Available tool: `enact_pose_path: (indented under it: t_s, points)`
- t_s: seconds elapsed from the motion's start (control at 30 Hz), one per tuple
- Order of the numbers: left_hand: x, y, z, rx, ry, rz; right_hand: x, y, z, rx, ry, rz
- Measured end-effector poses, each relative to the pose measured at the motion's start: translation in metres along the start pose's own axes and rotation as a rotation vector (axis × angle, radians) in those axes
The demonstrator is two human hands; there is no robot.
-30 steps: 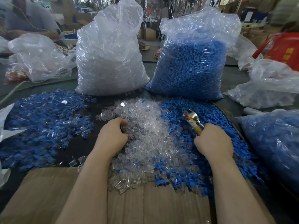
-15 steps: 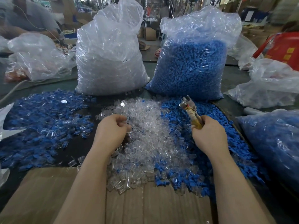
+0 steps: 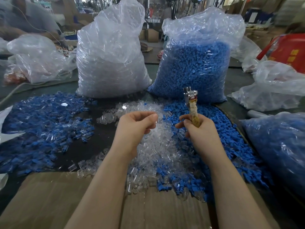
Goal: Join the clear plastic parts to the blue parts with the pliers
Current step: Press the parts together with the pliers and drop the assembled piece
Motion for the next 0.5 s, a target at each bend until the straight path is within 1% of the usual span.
enact_pose_path:
  t_s: [0.2,0.37,0.5]
  points:
    - [-0.007,-0.002,-0.009,-0.125,0.057,0.024,-0.003,0.003,-0.006,0.135,0.02,0.051]
    - [-0.01,-0.001,-0.012,-0.124,0.022,0.033,-0.004,0.0,-0.01,0.051,-0.007,0.13]
    - [-0.011,-0.001,-0.014,-0.173,0.019,0.056,-0.006,0.003,-0.013,0.102,0.013,0.194]
Point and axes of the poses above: each hand's wrist, its own x-axis towards the middle knuckle, its own z-axis out of the back of the hand, y = z × x, the point moved 1 cm from there along x, towards the middle knuckle, and after that the axes turned 4 degrees about z, right-handed, at the moved point
